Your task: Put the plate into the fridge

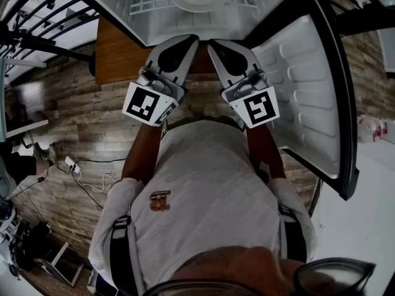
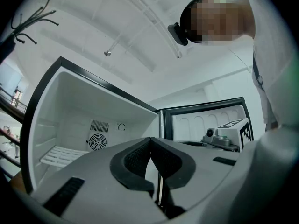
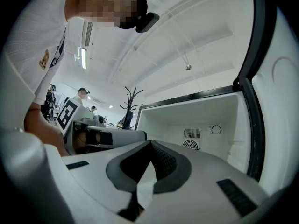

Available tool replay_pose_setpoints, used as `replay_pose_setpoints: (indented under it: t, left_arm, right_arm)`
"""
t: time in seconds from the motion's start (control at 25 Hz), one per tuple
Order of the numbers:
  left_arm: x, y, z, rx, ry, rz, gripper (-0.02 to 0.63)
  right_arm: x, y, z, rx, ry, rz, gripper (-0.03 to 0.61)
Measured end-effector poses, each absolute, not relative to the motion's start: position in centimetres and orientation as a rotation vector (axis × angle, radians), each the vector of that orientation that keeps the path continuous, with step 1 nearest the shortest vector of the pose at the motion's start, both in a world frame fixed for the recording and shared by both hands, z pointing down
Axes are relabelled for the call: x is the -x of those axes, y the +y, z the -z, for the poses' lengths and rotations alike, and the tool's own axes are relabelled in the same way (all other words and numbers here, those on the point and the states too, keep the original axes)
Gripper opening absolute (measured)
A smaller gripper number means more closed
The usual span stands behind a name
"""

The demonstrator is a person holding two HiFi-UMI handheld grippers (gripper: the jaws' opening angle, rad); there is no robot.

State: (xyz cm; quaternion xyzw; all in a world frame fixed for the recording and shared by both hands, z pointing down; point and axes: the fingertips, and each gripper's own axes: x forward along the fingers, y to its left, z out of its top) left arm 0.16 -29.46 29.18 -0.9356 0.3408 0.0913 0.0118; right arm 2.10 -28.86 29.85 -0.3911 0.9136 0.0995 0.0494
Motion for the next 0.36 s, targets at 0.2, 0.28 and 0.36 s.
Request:
replay_pose_setpoints:
  t: [0.2,0.28,0.36]
  left_arm:
    - [-0.47,-29.47,-29.07,2.917,1.056,-0.283,0.018]
    - [-0.6,-29.5,-29.07,2.916,1.055,-0.282,0.018]
    - [-0.72,-29.55,-29.05,2.916,1.054,-0.282,0.018]
  right_arm:
    - [-2.26,-28.84,-29.94,1.193,2.793,-0.311,0.032]
    - [-2.37,-28.88,-29.94,1.194,2.794,-0.314,0.032]
    - [-2.49,-28.94,-29.93,1.195,2.794,-0.316,0.032]
